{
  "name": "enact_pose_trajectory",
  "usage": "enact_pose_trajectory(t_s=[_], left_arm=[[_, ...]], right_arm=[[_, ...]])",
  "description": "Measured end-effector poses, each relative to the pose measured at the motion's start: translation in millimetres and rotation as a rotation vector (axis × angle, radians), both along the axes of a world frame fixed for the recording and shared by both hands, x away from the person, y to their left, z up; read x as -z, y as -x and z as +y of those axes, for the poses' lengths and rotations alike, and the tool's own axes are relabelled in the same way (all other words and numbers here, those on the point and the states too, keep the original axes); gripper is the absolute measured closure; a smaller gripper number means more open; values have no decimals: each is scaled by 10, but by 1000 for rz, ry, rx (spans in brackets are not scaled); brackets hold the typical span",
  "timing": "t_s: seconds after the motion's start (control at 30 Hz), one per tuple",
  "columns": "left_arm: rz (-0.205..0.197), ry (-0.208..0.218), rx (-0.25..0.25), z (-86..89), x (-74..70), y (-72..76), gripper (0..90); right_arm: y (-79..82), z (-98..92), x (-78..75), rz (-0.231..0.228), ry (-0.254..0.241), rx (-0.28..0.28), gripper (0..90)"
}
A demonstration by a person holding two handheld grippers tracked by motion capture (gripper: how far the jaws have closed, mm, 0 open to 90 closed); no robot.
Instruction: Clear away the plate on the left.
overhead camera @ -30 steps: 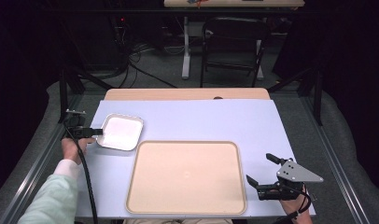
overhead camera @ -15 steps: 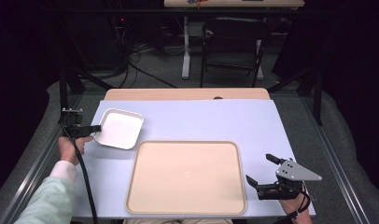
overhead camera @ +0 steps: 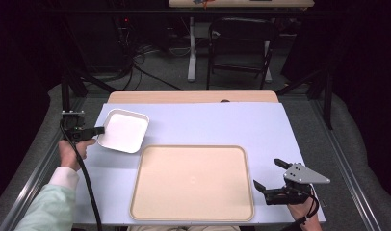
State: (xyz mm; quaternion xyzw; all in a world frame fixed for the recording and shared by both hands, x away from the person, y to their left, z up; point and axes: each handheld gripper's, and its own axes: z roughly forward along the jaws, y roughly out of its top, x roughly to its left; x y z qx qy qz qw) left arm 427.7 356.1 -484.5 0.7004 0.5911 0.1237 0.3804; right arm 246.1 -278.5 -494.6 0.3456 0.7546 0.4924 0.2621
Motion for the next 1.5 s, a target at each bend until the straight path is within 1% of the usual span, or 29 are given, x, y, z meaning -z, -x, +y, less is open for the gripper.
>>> enact_pose_trajectory(t_s=[0.1, 0.17, 0.23, 0.3, 0.33, 0.37, 0.4, 0.43, 0.47, 0.57, 0.6, 0.63, 0.67, 0.73, 0.8, 0.87, 0.9, 0.93, 1.0, 1.03, 1.17, 1.33, 1.37, 1.4, 1.5], left_arm=[[-10, 3, 9, -21, -15, 10, 882], [-26, 17, 10, -39, -23, 19, 882], [-35, 21, 16, -67, -32, 27, 883], [-45, 27, 24, -103, -49, 39, 883], [-53, 28, 39, -145, -73, 56, 883], [-53, 28, 39, -145, -73, 56, 883], [-66, 31, 48, -186, -98, 79, 883], [-66, 31, 48, -186, -98, 79, 883], [-82, 41, 59, -236, -130, 122, 883], [-94, 45, 66, -277, -151, 160, 883], [-102, 48, 85, -319, -172, 193, 883], [-102, 48, 85, -319, -172, 193, 883], [-105, 55, 100, -339, -181, 208, 883], [-117, 58, 106, -379, -188, 234, 883], [-120, 62, 122, -420, -193, 251, 883], [-131, 66, 131, -473, -199, 280, 883], [-131, 66, 131, -473, -199, 280, 883], [-134, 75, 138, -497, -199, 290, 883], [-142, 74, 155, -559, -206, 319, 883], [-142, 74, 155, -559, -206, 319, 883], [-163, 78, 173, -651, -226, 359, 883], [-180, 83, 197, -763, -236, 414, 883], [-180, 83, 197, -763, -236, 414, 882], [-183, 88, 210, -799, -232, 438, 883], [-185, 86, 216, -838, -235, 461, 883]], right_arm=[[-7, 2, 4, 9, 5, 1, 0], [-13, 1, 7, 13, 6, 0, 0], [-23, 5, 13, 29, 8, -1, 0], [-28, 12, 18, 33, 14, -2, 0], [-29, 15, 16, 36, 13, 0, 0], [-29, 15, 16, 36, 13, 0, 0], [-32, 20, 14, 43, 15, 4, 0], [-32, 20, 14, 43, 15, 4, 0], [-37, 23, 9, 51, 6, 6, 0], [-43, 27, 3, 58, 4, 10, 0], [-41, 35, -2, 66, 5, 11, 0], [-41, 35, -2, 66, 5, 11, 0], [-43, 40, -7, 70, 4, 14, 0], [-44, 42, -10, 73, 5, 16, 0], [-50, 50, -14, 77, 6, 23, 0], [-59, 67, -24, 91, 3, 26, 0], [-59, 67, -24, 91, 3, 26, 0], [-63, 73, -27, 94, 3, 26, 0], [-78, 94, -40, 102, 1, 31, 0], [-78, 94, -40, 102, 1, 31, 0], [-88, 104, -48, 109, -3, 37, 0], [-101, 125, -58, 119, -4, 35, 0], [-104, 134, -58, 121, -2, 36, 0], [-109, 145, -58, 126, -6, 33, 0], [-118, 169, -64, 131, -6, 28, 0]])
